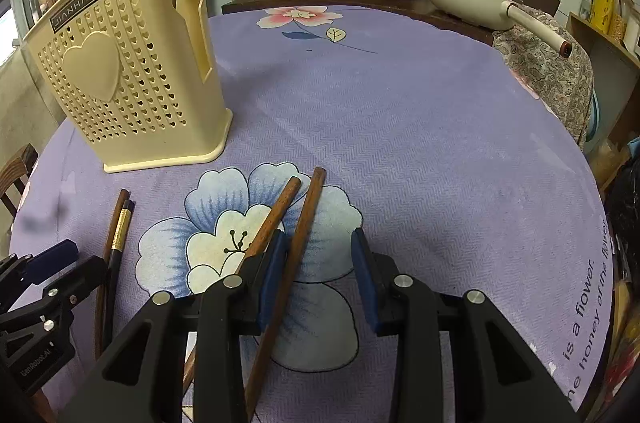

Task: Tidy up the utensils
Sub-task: 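Move the left tool to a brown chopstick while the right tool approaches another brown chopstick, then close the left tool on its brown chopstick while the right tool closes on its chopstick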

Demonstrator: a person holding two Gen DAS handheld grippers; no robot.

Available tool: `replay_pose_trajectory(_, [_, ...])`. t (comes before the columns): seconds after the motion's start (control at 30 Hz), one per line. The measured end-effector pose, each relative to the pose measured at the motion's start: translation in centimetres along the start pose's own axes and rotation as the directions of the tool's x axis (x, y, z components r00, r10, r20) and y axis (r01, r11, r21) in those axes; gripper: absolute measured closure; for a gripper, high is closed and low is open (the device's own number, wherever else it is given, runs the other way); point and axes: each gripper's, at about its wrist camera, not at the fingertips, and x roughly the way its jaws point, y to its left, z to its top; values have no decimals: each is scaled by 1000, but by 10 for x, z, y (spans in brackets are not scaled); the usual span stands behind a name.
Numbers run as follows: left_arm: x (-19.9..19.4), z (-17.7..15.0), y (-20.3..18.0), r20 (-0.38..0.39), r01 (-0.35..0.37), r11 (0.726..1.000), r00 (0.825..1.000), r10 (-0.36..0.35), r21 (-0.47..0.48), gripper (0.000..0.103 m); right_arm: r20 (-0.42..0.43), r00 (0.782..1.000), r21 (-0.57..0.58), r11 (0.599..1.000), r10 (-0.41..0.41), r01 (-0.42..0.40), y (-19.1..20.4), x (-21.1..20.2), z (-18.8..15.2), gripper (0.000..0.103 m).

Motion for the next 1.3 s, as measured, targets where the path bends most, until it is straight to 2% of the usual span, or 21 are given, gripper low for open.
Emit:
replay_pose_trajectory(0.2, [4,0,-3,4,-42,999,999,42,31,58,0,1000,2,1000,4,-4,0,0,0,69])
replay_pose_trajectory(0.37, [4,1,0,3,-49,999,999,49,13,64,0,1000,-3,1000,2,-2,1,0,0,68])
replay_pose_trajectory(0.57, [10,10,-1,-4,-62,998,998,62,6,65,-5,1000,-4,1000,-7,7,5,4,4,69])
replay_pose_trajectory(0.83, [17,20,0,-15,-80,997,997,80,-2,74,-21,1000,8,1000,-6,6,6,12,15,70])
replay_pose_trajectory(0.93, [18,21,-2,-10,-89,996,996,89,-2,78,-13,1000,12,1000,-8,9,8,12,15,73])
replay_pose_trajectory(1.1, [17,20,-6,-7,-77,997,997,77,-1,89,-10,1000,4,1000,13,-13,12,11,14,89])
replay_pose_trajectory(1.3, [16,18,-7,-8,-62,998,998,62,-8,93,-13,999,25,999,44,-44,9,11,14,93])
